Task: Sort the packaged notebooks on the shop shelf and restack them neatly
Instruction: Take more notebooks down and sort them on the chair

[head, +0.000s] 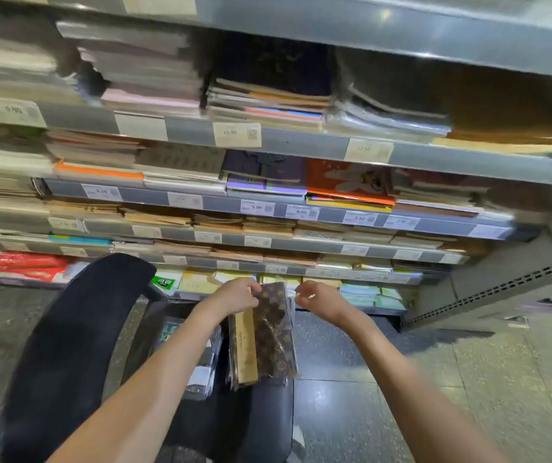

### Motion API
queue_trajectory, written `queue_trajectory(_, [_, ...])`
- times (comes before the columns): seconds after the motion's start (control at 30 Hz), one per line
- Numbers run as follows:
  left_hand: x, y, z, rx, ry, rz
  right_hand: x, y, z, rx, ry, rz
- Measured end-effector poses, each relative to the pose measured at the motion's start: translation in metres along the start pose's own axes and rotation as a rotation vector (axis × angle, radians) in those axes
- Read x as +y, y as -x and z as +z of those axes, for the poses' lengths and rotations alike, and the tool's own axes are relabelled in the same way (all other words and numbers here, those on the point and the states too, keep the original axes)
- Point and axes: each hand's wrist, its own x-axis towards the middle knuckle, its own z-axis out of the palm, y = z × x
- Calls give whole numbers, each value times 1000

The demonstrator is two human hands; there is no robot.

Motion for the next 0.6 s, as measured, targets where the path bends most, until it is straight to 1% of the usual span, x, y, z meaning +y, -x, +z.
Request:
queue_trajectory(0.23, [64, 25, -63, 38, -116, 147, -52, 31, -70, 89, 125, -104])
queue_trajectory(0.37, [100, 37, -95, 26, -231, 200, -76, 49, -104, 149, 134, -121])
queue_trajectory(0.43, [115, 43, -107, 32, -244, 220, -86, 60, -121, 187, 144, -139])
queue_trajectory(0.6, [156, 61, -139, 132, -324, 305, -111, 81, -165, 267, 201, -189])
